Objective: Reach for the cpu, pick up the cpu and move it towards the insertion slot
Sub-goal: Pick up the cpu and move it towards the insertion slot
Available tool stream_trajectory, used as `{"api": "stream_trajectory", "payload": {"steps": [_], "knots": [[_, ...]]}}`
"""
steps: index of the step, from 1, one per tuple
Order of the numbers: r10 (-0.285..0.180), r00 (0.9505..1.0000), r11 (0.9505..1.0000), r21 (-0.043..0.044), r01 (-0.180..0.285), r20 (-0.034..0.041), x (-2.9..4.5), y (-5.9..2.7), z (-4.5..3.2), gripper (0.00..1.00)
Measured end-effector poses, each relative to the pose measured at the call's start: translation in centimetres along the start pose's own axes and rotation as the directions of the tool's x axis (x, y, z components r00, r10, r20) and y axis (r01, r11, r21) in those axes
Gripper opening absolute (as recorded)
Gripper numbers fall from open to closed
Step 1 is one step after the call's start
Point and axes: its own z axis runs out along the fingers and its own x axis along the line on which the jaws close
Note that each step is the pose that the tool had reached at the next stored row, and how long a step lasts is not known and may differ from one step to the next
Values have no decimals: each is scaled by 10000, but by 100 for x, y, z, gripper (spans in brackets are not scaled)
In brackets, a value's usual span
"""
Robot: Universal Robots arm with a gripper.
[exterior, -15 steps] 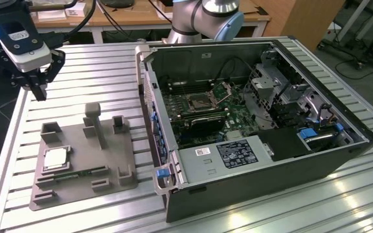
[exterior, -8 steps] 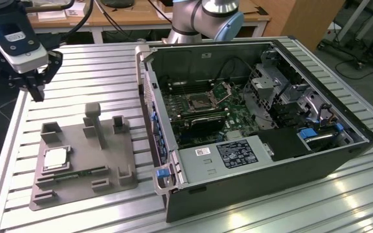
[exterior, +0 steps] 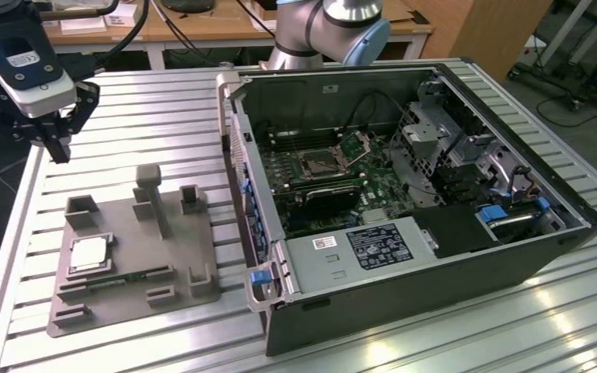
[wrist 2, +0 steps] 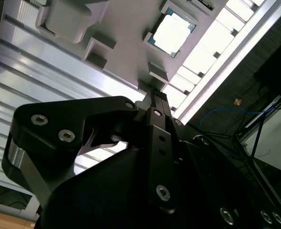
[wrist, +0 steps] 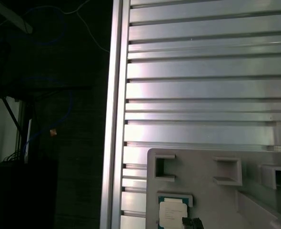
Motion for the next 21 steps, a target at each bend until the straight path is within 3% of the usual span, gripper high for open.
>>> {"api": "stream_trajectory", "payload": {"steps": [21], "knots": [[0,10000,10000,0,0,-1,3,0,0,11]]}}
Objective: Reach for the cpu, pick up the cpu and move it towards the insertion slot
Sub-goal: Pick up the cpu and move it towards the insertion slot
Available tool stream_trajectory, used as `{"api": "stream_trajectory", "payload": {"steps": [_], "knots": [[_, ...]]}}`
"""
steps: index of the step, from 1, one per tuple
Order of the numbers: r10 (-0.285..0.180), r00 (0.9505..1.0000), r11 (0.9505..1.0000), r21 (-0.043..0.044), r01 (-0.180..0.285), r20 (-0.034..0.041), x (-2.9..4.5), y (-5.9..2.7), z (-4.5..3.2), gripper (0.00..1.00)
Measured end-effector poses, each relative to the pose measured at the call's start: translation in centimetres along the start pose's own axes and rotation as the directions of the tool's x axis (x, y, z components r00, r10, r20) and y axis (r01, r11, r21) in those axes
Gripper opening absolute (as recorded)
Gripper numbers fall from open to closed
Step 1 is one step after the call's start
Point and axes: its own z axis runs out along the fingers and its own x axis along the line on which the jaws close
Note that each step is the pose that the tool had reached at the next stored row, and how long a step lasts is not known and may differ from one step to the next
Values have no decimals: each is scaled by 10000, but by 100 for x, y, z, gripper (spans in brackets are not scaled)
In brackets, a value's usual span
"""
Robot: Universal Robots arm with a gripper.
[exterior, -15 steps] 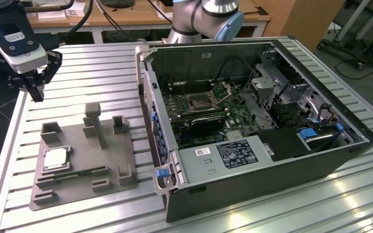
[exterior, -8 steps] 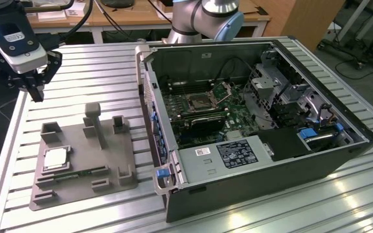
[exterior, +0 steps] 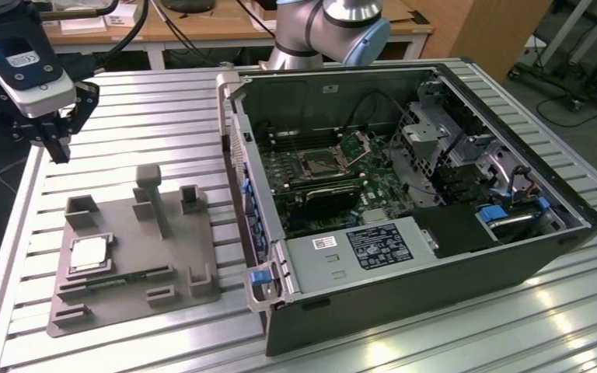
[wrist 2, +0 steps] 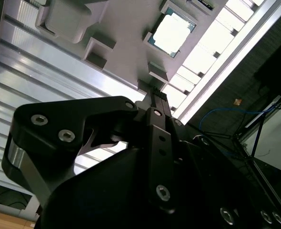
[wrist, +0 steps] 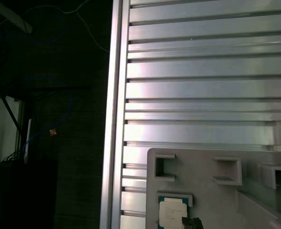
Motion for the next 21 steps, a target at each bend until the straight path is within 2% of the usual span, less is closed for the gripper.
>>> {"api": "stream_trajectory", "payload": {"steps": [21], "knots": [[0,10000,10000,0,0,0,4,0,0,11]]}}
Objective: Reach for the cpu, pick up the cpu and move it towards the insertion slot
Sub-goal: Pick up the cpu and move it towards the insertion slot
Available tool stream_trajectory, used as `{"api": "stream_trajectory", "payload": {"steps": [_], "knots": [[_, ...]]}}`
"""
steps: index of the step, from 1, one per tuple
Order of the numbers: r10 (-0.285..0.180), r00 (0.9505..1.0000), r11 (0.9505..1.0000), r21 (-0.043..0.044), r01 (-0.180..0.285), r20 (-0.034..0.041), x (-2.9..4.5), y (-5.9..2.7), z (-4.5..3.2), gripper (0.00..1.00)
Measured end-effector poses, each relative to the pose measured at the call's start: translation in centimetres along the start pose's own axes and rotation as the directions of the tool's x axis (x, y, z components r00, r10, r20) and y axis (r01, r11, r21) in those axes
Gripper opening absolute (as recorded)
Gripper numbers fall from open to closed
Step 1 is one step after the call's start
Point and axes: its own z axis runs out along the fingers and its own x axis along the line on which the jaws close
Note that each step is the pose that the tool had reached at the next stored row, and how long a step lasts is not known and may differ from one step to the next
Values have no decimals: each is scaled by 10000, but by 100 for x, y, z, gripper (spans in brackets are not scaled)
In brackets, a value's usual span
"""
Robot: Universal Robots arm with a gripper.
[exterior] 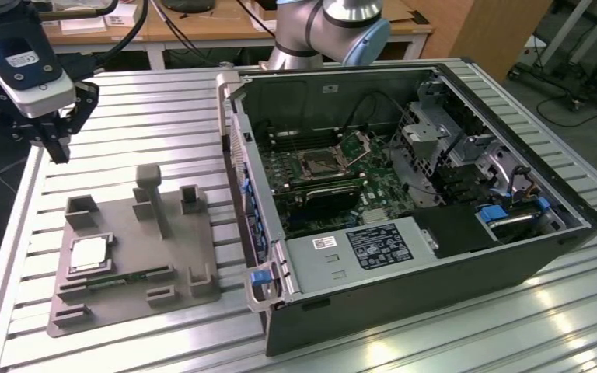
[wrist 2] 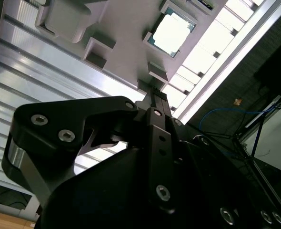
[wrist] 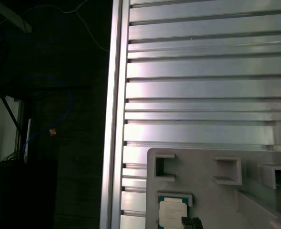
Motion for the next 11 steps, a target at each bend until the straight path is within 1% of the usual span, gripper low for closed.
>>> {"api": "stream_trajectory", "payload": {"steps": [11], "knots": [[0,10000,10000,0,0,0,4,0,0,11]]}}
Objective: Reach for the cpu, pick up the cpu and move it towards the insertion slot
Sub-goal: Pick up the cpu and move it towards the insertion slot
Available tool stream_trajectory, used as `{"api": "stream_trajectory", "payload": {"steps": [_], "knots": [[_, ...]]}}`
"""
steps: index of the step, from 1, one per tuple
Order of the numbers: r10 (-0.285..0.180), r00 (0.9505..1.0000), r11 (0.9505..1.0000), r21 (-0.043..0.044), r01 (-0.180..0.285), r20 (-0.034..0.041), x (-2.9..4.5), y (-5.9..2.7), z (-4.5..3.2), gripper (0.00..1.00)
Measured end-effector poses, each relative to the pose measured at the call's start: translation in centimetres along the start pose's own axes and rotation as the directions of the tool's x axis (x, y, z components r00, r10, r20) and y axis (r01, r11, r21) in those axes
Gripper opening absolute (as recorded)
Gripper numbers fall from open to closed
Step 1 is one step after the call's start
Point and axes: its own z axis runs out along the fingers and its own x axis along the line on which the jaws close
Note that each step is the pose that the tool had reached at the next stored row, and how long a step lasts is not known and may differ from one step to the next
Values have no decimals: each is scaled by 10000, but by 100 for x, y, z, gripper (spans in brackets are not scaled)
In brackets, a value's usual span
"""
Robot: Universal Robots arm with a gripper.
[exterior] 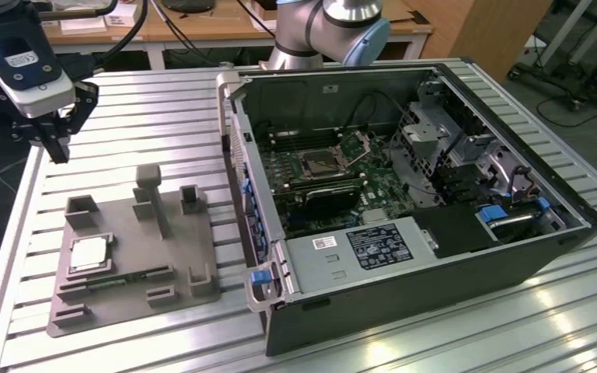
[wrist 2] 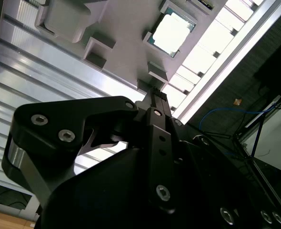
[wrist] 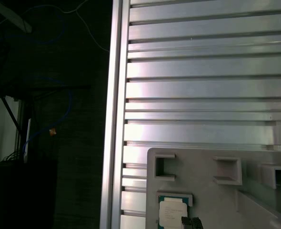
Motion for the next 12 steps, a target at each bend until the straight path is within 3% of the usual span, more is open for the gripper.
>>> {"api": "stream_trajectory", "payload": {"steps": [12], "knots": [[0,10000,10000,0,0,-1,23,0,0,11]]}}
